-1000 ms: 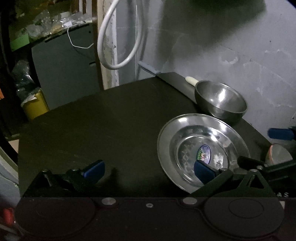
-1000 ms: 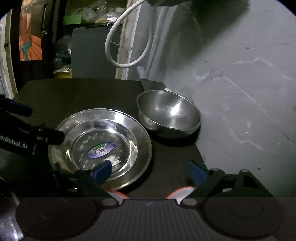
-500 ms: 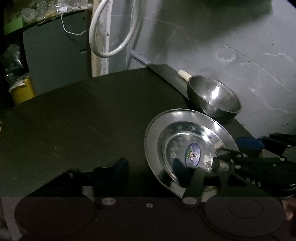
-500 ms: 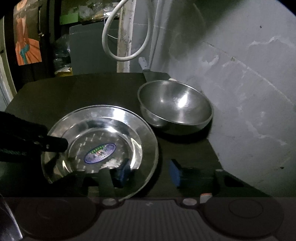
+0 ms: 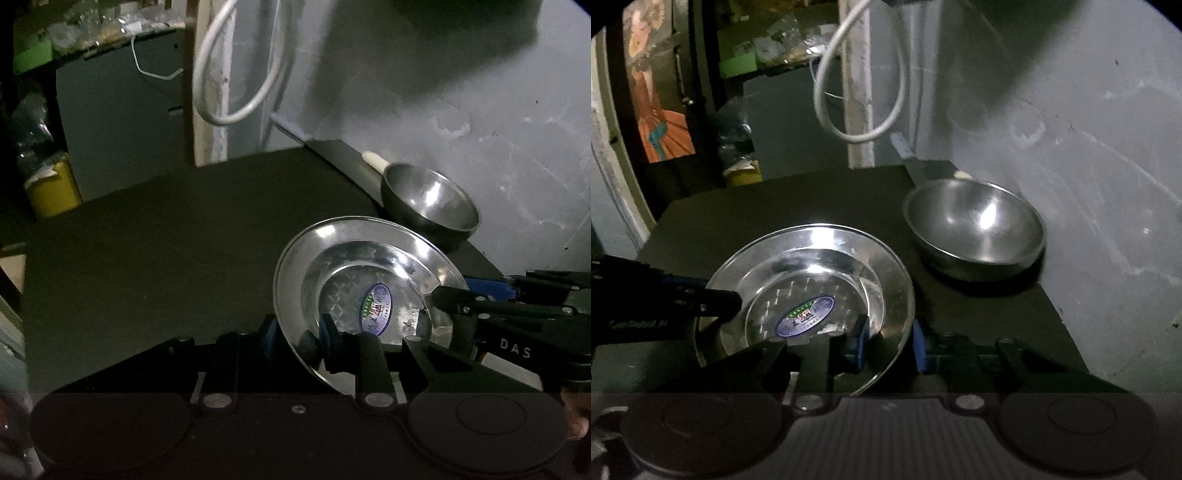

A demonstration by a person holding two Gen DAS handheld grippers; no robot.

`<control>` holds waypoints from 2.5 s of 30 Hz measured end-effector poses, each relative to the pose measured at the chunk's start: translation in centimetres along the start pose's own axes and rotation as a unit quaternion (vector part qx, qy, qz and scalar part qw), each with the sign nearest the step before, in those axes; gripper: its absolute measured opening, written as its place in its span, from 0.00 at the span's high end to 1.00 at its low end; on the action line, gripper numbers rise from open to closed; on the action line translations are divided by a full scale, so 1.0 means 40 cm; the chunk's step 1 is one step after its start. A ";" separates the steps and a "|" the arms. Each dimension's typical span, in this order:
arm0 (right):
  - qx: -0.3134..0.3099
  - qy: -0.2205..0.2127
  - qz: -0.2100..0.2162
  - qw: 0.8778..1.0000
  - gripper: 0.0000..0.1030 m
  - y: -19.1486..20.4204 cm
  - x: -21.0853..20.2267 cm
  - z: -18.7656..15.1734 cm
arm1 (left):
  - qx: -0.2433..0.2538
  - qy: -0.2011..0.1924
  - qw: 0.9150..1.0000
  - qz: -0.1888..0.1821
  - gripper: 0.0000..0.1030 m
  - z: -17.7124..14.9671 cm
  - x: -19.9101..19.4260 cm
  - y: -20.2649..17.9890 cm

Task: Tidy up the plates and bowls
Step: 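Grasp the rim of the blue-labelled steel plate with the left tool and lift, then carry the labelled plate and lower it onto the stacked dishes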

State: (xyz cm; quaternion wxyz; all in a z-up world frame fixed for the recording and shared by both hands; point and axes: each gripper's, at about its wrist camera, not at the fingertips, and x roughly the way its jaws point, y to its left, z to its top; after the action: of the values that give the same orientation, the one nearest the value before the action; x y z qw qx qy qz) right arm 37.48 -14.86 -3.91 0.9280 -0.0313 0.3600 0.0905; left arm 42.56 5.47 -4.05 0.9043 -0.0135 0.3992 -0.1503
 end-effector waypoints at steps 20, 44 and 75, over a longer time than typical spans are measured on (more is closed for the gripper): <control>-0.015 -0.030 0.045 0.998 0.74 0.153 -0.234 -0.084 | 0.006 -0.023 1.000 0.013 0.74 -0.125 -0.270 0.057; 0.011 0.001 0.054 0.998 0.74 0.217 -0.359 -0.249 | 0.076 0.045 0.996 -0.014 0.70 -0.271 -0.355 0.038; 0.022 0.038 0.054 0.998 0.74 0.227 -0.364 -0.288 | 0.121 0.076 0.990 -0.001 0.70 -0.294 -0.333 -0.001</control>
State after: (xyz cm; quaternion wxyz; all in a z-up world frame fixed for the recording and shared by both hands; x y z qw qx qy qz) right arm 17.60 -9.49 -2.54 0.9079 0.0054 0.3982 0.1307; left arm 25.53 10.33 -2.49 0.8663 0.1069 0.4456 -0.1989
